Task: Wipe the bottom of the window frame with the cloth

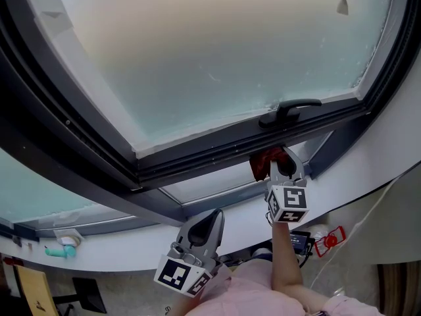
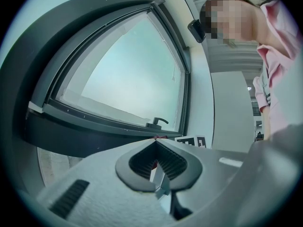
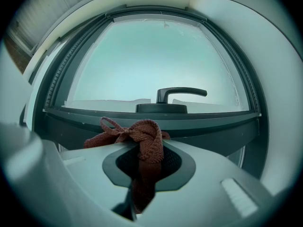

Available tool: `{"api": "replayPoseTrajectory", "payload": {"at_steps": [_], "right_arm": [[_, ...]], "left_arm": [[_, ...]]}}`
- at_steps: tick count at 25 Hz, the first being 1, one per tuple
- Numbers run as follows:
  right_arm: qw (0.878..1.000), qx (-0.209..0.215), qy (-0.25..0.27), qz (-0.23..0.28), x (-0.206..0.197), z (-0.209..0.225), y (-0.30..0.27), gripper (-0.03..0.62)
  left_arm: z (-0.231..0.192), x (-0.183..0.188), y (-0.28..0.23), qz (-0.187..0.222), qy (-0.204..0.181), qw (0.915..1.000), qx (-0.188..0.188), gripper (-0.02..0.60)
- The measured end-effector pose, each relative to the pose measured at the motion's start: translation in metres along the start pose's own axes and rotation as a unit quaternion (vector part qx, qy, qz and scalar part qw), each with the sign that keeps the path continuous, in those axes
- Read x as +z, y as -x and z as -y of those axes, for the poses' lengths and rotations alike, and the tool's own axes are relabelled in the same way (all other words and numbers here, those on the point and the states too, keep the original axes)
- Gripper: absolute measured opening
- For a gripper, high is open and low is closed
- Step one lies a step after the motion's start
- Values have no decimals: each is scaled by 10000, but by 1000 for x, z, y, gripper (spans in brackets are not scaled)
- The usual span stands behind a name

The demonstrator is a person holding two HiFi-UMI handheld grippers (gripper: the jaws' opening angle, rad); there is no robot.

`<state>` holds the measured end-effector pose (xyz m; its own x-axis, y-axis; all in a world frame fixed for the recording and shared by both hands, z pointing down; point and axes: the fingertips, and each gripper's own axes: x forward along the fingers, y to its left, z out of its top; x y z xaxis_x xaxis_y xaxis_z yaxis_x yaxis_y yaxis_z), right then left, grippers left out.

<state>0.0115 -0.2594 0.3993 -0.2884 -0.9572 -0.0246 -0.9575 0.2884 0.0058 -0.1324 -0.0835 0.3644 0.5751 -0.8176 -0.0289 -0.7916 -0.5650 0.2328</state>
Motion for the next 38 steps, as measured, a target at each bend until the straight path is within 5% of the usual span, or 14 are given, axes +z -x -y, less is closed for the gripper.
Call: {"api": "replayPoseTrajectory", "payload": {"at_steps": [38], "right_arm": [[9977, -652, -142, -76, 0, 43, -1, 57]], "left_arm": [[-12, 5, -5, 141, 74, 9999, 3, 2]]}}
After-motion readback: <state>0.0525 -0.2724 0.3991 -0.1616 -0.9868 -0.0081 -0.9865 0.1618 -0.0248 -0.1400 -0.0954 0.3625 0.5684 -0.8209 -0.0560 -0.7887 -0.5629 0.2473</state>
